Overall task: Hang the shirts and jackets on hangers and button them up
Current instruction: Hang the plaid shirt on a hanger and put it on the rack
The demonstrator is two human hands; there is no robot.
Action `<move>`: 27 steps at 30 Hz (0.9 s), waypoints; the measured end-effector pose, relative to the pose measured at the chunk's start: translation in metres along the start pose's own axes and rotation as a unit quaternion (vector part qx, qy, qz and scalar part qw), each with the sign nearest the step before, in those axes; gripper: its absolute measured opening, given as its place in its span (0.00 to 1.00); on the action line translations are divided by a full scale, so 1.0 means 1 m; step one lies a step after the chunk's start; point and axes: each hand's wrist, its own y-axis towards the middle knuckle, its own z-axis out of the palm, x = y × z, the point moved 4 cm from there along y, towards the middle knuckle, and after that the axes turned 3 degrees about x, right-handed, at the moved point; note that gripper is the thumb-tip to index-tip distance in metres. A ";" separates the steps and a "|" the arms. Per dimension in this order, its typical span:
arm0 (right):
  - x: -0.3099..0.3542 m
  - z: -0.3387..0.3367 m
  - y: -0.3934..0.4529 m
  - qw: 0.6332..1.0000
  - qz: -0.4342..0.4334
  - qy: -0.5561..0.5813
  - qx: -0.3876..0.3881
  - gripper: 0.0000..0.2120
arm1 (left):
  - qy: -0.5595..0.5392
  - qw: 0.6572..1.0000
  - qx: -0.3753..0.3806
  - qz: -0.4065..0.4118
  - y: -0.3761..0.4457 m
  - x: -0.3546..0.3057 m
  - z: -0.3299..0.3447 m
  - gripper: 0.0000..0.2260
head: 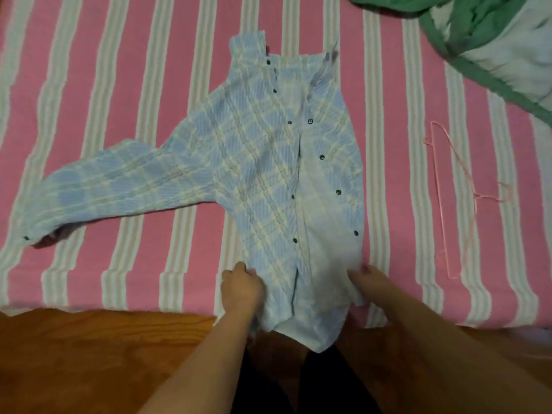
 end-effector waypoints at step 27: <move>0.062 0.210 -0.150 0.879 -0.279 -0.360 0.139 0.17 | -0.088 0.979 0.151 0.104 0.005 0.110 -0.139 0.15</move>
